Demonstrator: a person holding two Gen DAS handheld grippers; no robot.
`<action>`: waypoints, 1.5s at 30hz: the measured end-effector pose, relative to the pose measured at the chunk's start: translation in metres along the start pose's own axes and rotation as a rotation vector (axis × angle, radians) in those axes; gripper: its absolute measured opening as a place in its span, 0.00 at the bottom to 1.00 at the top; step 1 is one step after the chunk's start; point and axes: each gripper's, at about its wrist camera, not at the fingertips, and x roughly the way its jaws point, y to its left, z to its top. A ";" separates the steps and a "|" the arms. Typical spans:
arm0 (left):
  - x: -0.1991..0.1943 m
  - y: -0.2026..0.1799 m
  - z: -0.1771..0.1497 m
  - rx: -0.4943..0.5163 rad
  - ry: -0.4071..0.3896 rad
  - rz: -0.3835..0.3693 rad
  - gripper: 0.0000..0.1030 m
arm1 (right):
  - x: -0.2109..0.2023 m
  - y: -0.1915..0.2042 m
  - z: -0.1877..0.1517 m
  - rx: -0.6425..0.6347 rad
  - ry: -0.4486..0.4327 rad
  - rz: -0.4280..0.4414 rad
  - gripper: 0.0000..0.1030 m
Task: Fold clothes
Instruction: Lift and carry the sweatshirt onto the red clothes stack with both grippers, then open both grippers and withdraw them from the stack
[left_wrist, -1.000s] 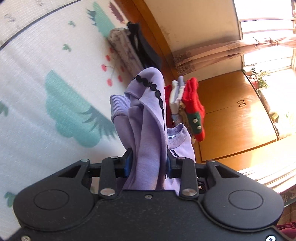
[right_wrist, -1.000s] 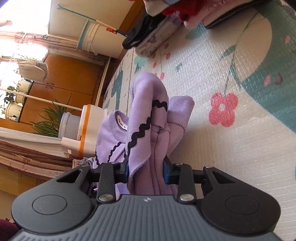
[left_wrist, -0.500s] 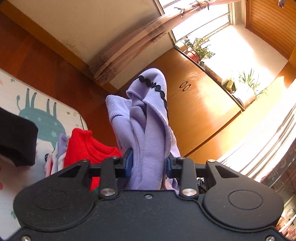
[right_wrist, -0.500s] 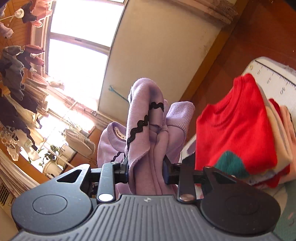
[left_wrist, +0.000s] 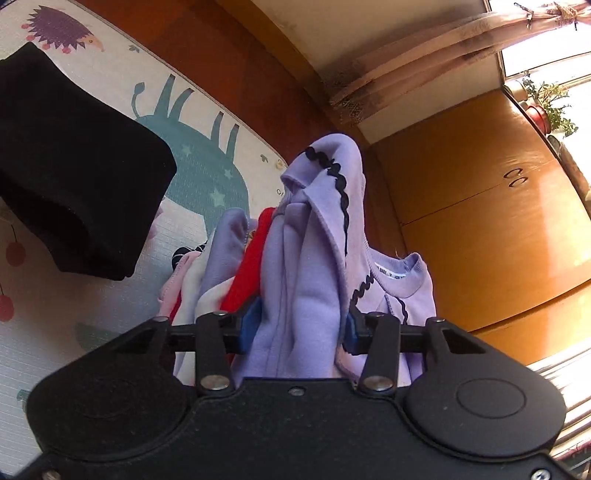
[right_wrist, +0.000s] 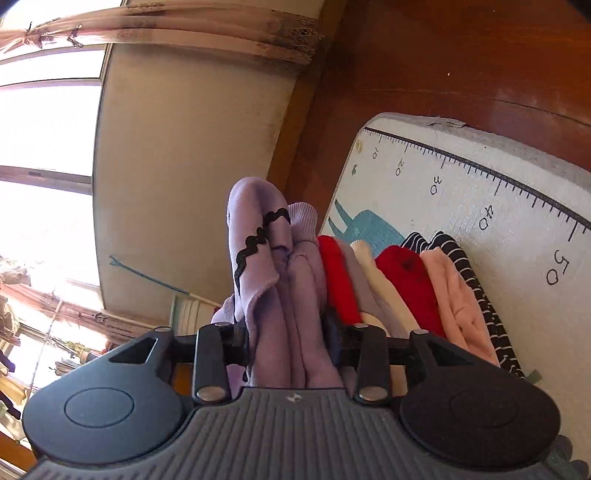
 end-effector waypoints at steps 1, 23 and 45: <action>-0.001 -0.002 0.002 0.012 0.002 -0.005 0.44 | 0.003 0.005 0.002 -0.030 0.003 -0.006 0.38; -0.082 -0.030 -0.039 0.579 0.026 0.109 0.59 | -0.078 0.128 -0.062 -0.805 -0.086 -0.218 0.57; -0.140 -0.090 -0.129 0.731 0.107 0.456 1.00 | -0.096 0.153 -0.176 -0.797 0.315 -0.501 0.94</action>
